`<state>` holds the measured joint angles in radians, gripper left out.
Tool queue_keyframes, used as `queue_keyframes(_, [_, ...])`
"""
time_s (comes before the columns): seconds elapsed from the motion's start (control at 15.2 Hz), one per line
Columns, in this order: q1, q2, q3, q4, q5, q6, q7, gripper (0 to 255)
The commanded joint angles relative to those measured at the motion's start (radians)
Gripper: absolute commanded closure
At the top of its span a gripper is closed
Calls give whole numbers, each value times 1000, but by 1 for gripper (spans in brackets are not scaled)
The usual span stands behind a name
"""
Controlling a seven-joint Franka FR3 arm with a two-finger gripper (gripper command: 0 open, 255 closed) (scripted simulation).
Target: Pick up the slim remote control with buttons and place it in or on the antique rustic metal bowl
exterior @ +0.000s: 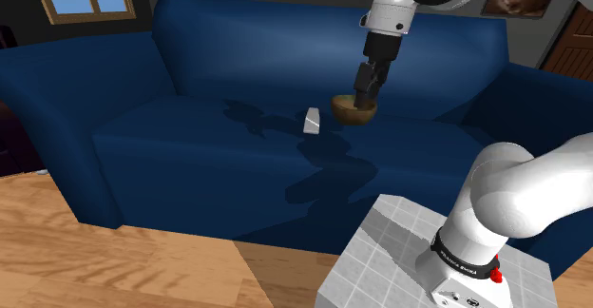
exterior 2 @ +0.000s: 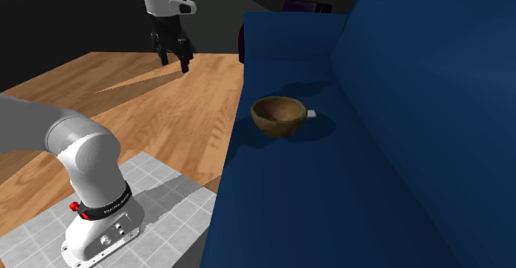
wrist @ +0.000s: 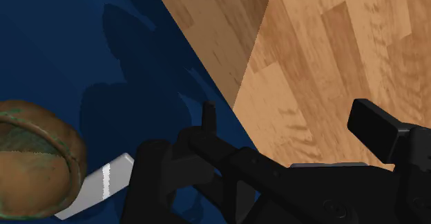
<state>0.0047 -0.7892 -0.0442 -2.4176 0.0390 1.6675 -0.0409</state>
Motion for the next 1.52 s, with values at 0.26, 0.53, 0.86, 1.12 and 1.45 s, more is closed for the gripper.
queue_keyframes(0.26, [-34, 137, 13, 24, -1, 120, 82, 0])
queue_keyframes(0.53, [-69, 279, 20, 67, -7, 225, 165, 0])
queue_keyframes(0.86, [-111, 458, 20, 145, -21, 332, 268, 0])
queue_keyframes(1.12, [-140, 598, 11, 224, -34, 397, 349, 0])
queue_keyframes(1.45, [-173, 767, -10, 340, -49, 455, 445, 0])
